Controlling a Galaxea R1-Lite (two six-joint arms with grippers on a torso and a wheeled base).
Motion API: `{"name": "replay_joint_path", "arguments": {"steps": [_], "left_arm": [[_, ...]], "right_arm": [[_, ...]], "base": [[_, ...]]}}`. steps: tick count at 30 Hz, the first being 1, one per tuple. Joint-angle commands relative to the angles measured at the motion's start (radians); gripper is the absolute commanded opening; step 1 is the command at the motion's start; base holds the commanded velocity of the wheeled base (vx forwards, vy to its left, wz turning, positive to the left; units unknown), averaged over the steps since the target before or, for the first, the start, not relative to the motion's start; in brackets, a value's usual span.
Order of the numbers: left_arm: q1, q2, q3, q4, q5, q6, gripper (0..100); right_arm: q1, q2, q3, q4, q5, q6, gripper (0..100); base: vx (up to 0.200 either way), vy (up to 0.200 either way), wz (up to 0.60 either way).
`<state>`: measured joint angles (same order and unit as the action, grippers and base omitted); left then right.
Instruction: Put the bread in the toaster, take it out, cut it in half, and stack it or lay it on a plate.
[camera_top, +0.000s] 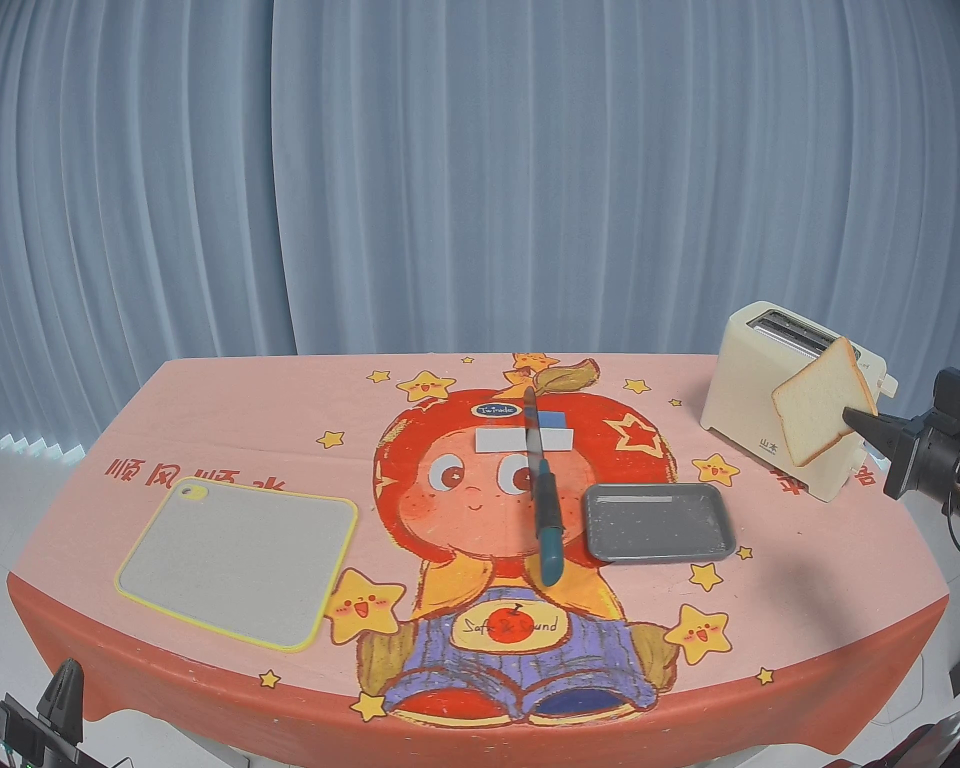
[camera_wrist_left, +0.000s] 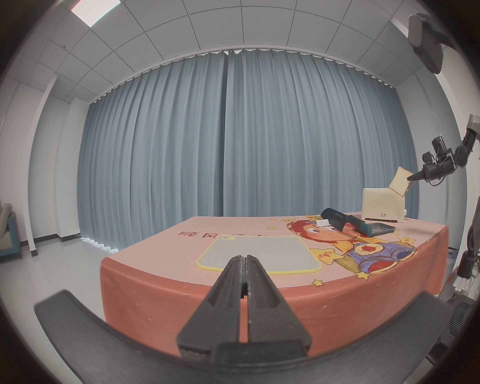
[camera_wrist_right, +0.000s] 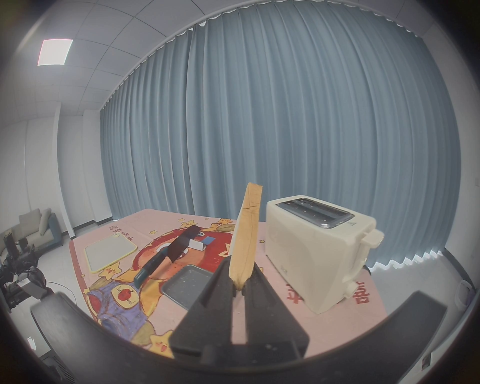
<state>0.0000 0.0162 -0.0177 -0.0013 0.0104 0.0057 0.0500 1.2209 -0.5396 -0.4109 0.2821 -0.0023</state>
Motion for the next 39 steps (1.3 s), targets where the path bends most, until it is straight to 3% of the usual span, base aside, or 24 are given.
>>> {"name": "replay_joint_path", "arguments": {"steps": [1,4,7,20,24,32,39], "left_arm": [[0.000,-0.016,0.018,0.000,0.000,0.000,0],[0.000,-0.016,0.018,0.000,0.000,0.000,0],[0.000,-0.016,0.018,0.000,0.000,-0.001,0],[0.000,-0.016,0.018,-0.002,0.000,0.000,0],[0.000,-0.016,0.018,-0.002,0.000,0.000,0],[0.000,-0.016,0.018,-0.002,0.000,0.000,0],[0.000,-0.016,0.018,-0.002,0.000,0.000,0]], "right_arm": [[0.001,0.003,-0.010,0.000,0.002,-0.001,0],[0.002,0.003,-0.011,0.000,0.002,-0.004,0],[0.005,0.003,-0.019,0.000,0.003,-0.039,0],[0.008,0.000,-0.099,0.001,0.012,-0.084,0],[0.007,0.016,-0.142,0.001,0.014,-0.136,0],[0.007,0.088,-0.227,0.003,0.015,-0.191,0],[-0.001,0.161,-0.301,0.001,0.051,-0.229,0]], "base": [[0.000,-0.200,0.00],[0.000,-0.200,0.00],[0.000,0.000,0.00],[0.000,0.000,0.00],[0.000,0.000,0.00],[0.000,0.000,0.00],[0.000,0.000,0.00]]}}
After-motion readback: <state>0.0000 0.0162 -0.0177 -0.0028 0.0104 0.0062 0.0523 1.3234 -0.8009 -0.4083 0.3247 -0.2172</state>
